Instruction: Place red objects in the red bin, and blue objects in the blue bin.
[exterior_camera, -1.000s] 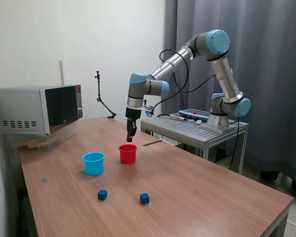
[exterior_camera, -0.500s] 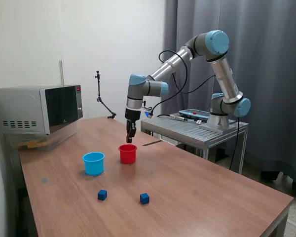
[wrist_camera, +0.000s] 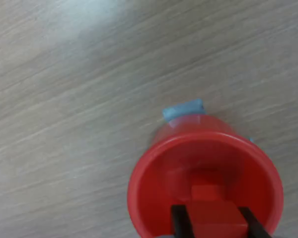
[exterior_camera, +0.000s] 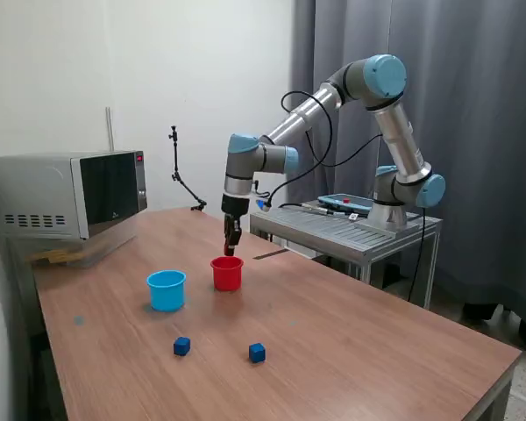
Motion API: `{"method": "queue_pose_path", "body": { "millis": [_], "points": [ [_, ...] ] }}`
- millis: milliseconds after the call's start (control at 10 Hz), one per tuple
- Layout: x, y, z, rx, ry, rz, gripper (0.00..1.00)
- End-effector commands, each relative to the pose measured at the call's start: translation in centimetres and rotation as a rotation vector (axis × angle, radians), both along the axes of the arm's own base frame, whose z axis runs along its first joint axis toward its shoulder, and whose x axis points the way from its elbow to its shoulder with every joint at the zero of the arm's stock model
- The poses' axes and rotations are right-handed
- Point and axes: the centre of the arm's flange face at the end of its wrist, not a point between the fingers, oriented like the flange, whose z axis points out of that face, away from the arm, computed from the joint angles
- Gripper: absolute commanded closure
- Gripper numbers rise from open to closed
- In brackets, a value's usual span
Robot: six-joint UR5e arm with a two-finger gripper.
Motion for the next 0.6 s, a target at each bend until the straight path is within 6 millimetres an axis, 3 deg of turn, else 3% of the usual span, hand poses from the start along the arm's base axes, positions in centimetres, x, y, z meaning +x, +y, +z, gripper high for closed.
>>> {"method": "queue_pose_path", "body": {
  "millis": [0, 500],
  "points": [
    [-0.18, -0.56, 0.14, 0.001, 0.003, 0.011, 1.00],
    [0.27, -1.08, -0.53, -0.001, -0.013, 0.008, 1.00]
  ]
}}
